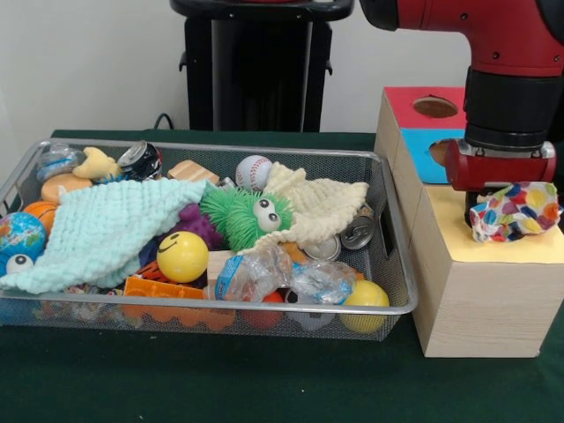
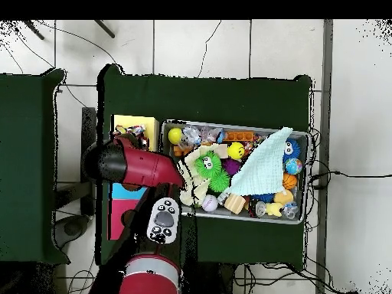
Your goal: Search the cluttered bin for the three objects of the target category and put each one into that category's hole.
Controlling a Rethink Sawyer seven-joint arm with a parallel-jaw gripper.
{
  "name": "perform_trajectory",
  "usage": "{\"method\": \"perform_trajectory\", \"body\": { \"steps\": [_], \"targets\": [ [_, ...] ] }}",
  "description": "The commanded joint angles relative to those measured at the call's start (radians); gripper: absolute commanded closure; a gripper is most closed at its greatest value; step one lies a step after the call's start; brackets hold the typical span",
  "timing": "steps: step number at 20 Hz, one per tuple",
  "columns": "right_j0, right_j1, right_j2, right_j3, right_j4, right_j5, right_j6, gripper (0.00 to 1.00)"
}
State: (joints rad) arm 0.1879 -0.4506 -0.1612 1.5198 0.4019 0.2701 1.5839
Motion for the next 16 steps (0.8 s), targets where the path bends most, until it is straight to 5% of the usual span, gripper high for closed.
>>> {"method": "perform_trajectory", "body": {
  "steps": [1, 6, 16],
  "targets": [
    [0.027, -0.043, -0.034, 0.01, -0.006, 0.286, 0.234, 0.0],
    [0.05, -0.1, -0.077, 0.002, -0.016, 0.388, 0.25, 0.0],
    [0.058, -0.118, -0.083, 0.01, -0.009, 0.41, 0.249, 0.0]
  ]
}}
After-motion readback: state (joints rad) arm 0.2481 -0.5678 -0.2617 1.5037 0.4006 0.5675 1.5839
